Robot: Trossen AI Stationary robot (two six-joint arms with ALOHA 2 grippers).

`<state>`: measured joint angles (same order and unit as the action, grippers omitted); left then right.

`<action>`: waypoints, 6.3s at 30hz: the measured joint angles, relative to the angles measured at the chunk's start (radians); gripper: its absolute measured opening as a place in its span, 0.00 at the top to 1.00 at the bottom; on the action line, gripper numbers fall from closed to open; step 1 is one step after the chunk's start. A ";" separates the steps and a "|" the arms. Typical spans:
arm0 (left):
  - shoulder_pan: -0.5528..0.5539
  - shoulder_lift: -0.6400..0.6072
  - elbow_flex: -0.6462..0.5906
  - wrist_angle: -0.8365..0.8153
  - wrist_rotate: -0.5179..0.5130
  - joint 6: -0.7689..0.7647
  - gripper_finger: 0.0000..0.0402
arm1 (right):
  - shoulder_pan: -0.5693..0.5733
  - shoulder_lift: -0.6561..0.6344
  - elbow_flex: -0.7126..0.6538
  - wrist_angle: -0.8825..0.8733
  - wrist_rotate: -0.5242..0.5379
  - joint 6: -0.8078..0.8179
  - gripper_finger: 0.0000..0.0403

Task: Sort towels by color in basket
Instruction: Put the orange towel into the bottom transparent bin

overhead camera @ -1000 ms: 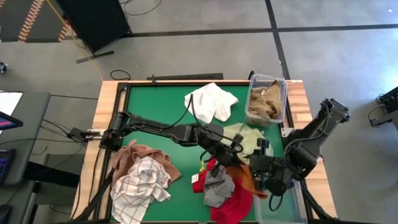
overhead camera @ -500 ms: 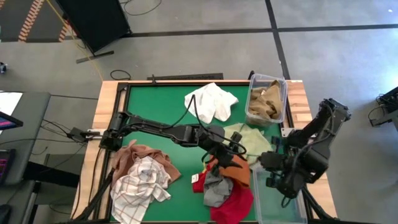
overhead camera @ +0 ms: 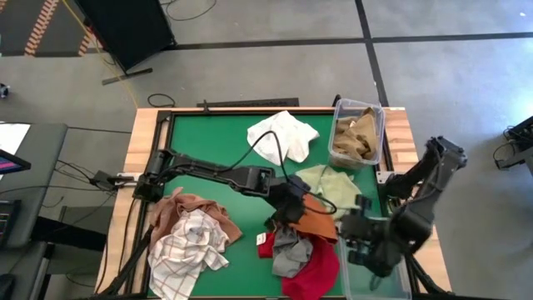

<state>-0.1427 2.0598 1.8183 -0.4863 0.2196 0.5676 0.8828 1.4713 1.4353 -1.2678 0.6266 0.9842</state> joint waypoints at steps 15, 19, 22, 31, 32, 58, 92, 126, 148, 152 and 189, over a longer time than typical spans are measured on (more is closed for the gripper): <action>-0.006 0.000 -0.103 -0.087 -0.043 -0.095 0.61 | -0.230 0.251 0.000 0.003 -0.109 -0.232 0.15; -0.010 0.000 -0.131 -0.080 -0.044 -0.114 0.61 | -0.264 0.281 0.000 0.005 -0.120 -0.249 0.18; -0.012 0.000 -0.156 -0.071 -0.052 -0.120 0.61 | -0.286 0.286 -0.005 0.051 -0.134 -0.276 0.19; -0.015 0.000 -0.204 -0.037 -0.062 -0.155 0.61 | -0.390 0.269 -0.173 0.244 -0.218 -0.251 0.19; -0.016 0.000 -0.204 -0.045 -0.069 -0.159 0.61 | -0.402 0.270 -0.196 0.288 -0.235 -0.259 0.19; -0.015 0.000 -0.204 -0.278 -0.095 -0.179 0.61 | -0.492 0.216 -0.225 0.318 -0.271 -0.331 0.94; 0.011 0.002 -0.206 -0.257 -0.097 -0.144 0.61 | -0.057 -0.026 0.325 -0.303 -0.466 0.048 0.94; 0.010 0.002 -0.204 -0.083 -0.190 -0.134 0.61 | 0.135 0.040 -0.184 0.109 -0.628 0.160 0.87; -0.062 -0.088 -0.203 0.206 -0.160 -0.073 0.35 | 0.069 0.040 -0.184 0.114 -0.592 0.107 0.86; -0.098 -0.041 -0.204 0.290 -0.234 -0.068 0.29 | 0.069 0.040 -0.184 0.120 -0.591 0.107 0.86; -0.063 0.103 -0.203 0.618 -0.435 -0.119 0.64 | 0.040 0.039 -0.185 0.158 -0.537 0.114 0.86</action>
<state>-0.2053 2.1628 1.6157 0.1321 -0.2157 0.4485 0.9229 1.5105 1.2507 -1.1093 0.0898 1.0982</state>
